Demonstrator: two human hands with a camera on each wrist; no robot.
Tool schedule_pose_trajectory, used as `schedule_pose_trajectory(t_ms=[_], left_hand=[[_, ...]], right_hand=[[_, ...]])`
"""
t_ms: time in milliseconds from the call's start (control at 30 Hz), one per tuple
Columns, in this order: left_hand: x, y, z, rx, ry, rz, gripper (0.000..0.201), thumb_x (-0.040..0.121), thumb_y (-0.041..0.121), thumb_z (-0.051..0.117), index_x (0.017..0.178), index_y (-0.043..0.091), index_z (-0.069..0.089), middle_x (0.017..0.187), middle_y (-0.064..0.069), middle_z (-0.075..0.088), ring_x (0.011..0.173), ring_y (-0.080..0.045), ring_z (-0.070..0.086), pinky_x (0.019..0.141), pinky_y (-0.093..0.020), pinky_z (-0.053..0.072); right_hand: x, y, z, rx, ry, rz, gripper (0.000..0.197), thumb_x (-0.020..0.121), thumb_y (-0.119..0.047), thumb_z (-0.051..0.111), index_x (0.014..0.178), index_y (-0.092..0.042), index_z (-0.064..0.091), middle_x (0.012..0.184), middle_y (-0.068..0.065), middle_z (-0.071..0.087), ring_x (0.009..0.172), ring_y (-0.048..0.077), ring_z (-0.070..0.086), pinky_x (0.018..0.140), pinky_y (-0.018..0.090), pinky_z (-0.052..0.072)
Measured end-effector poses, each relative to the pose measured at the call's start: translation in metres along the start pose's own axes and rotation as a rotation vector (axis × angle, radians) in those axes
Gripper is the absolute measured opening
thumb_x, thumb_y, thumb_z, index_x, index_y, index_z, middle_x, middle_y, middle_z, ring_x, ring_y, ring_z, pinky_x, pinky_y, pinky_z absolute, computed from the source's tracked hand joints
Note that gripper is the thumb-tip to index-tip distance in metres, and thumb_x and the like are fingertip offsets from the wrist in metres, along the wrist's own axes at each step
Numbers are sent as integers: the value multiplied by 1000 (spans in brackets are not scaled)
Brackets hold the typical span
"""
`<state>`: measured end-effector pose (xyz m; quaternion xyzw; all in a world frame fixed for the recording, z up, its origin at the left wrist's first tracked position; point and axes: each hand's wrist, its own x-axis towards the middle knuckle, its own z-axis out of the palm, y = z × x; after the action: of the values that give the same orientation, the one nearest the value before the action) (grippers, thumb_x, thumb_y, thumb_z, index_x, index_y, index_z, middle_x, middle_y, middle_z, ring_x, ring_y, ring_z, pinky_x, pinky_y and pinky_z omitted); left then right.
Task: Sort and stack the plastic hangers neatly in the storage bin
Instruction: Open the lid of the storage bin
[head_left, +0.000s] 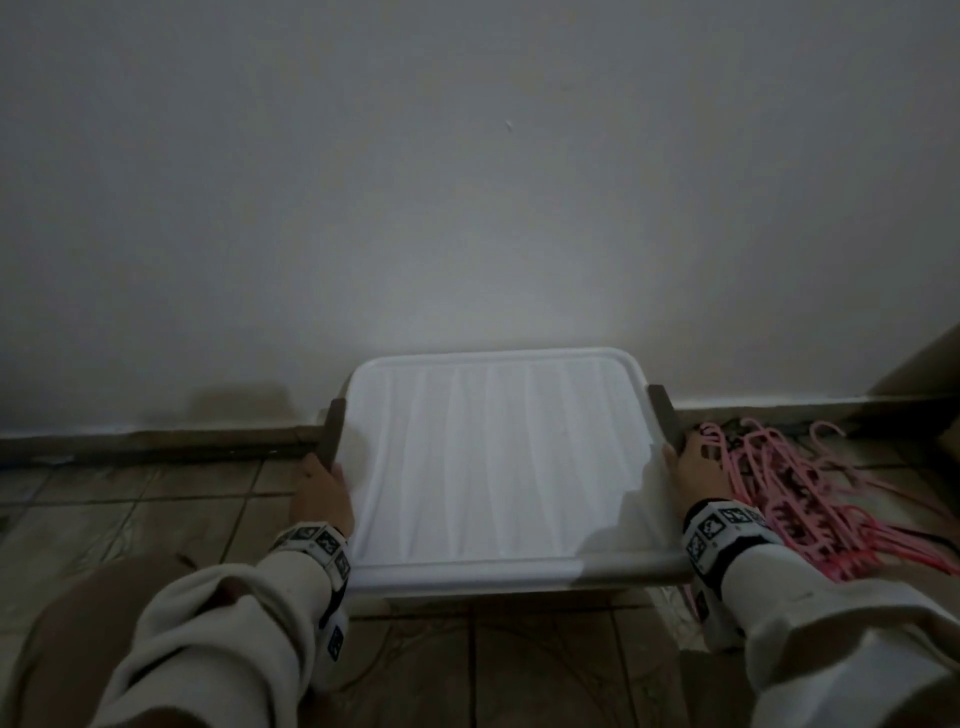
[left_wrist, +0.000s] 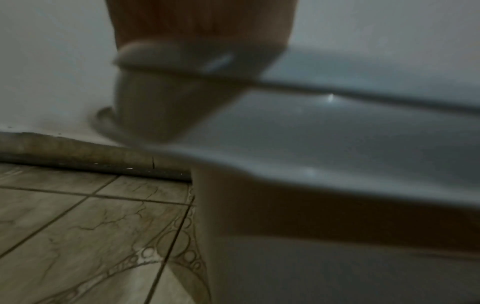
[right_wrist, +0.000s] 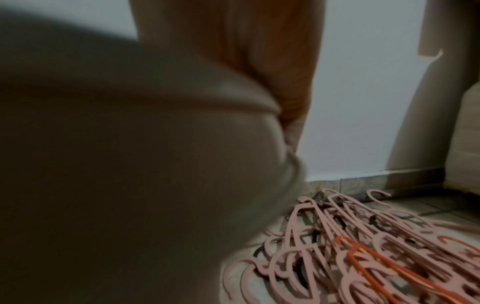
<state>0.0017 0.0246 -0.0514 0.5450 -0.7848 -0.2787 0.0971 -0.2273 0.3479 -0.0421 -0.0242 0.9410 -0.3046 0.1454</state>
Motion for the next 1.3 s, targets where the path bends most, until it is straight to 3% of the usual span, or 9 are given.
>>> schedule_pose_trajectory(t_ms=[267, 433, 533, 633, 733, 833, 967, 1167, 1300], left_hand=[[-6, 1, 5, 55, 76, 9, 42, 101, 24, 30, 131, -6, 34, 127, -30, 44, 107, -47, 50, 85, -52, 41], [-6, 1, 2, 35, 68, 3, 43, 101, 25, 29, 133, -4, 33, 132, -29, 41, 111, -46, 49, 90, -52, 40], [-5, 0, 1, 17, 72, 6, 43, 101, 25, 29, 132, -4, 34, 130, -29, 42, 109, -46, 50, 88, -51, 40], [-2, -3, 2, -36, 79, 3, 42, 101, 26, 32, 129, -5, 38, 126, -29, 46, 107, -45, 51, 88, -51, 41], [1, -4, 3, -78, 87, 2, 41, 101, 25, 33, 126, -6, 40, 120, -30, 50, 105, -46, 52, 87, -49, 41], [-1, -3, 1, -114, 82, -5, 41, 101, 24, 32, 126, -7, 40, 120, -30, 49, 107, -45, 51, 87, -48, 40], [0, -1, 0, -132, 67, -28, 41, 101, 24, 31, 124, -8, 41, 121, -31, 49, 109, -45, 51, 88, -47, 39], [6, -9, -4, -170, 50, -105, 40, 102, 18, 27, 121, -12, 46, 123, -33, 50, 112, -44, 49, 92, -44, 37], [5, -8, -1, -235, 166, -142, 41, 101, 17, 30, 128, -12, 39, 130, -34, 44, 116, -47, 45, 96, -49, 35]], right_hand=[[-15, -8, -10, 36, 53, -24, 37, 99, -19, 38, 126, 6, 38, 126, 30, 43, 114, 40, 46, 92, 41, 37], [-4, 8, -13, -104, -8, 26, 36, 100, -14, 29, 127, 6, 43, 129, 28, 45, 116, 40, 48, 93, 39, 38], [-1, 9, -13, -192, 8, 29, 37, 98, -12, 32, 131, 4, 41, 134, 24, 44, 122, 37, 44, 97, 38, 37], [-4, 2, -10, -283, 23, 8, 43, 97, -11, 30, 138, 2, 30, 142, 23, 31, 130, 38, 34, 104, 45, 32], [-11, -9, -8, -366, -74, -23, 58, 98, -19, 33, 147, -6, 6, 153, 23, 2, 142, 37, 7, 114, 52, 18], [-20, -18, 3, -491, -169, -65, 62, 98, -23, 34, 148, -13, 0, 153, 19, -18, 143, 35, -13, 114, 56, 13], [-27, -24, 13, -552, -135, -93, 58, 96, -7, 21, 149, -18, -2, 152, 16, -22, 142, 33, -17, 111, 61, 15], [-20, -18, 9, -547, -168, -64, 56, 98, -29, 34, 148, -24, 9, 150, 21, -25, 139, 43, -19, 115, 56, 8], [-23, -18, 7, -491, -178, -5, 58, 97, -35, 37, 147, -31, 8, 150, 19, -26, 139, 44, -18, 114, 57, 6]])
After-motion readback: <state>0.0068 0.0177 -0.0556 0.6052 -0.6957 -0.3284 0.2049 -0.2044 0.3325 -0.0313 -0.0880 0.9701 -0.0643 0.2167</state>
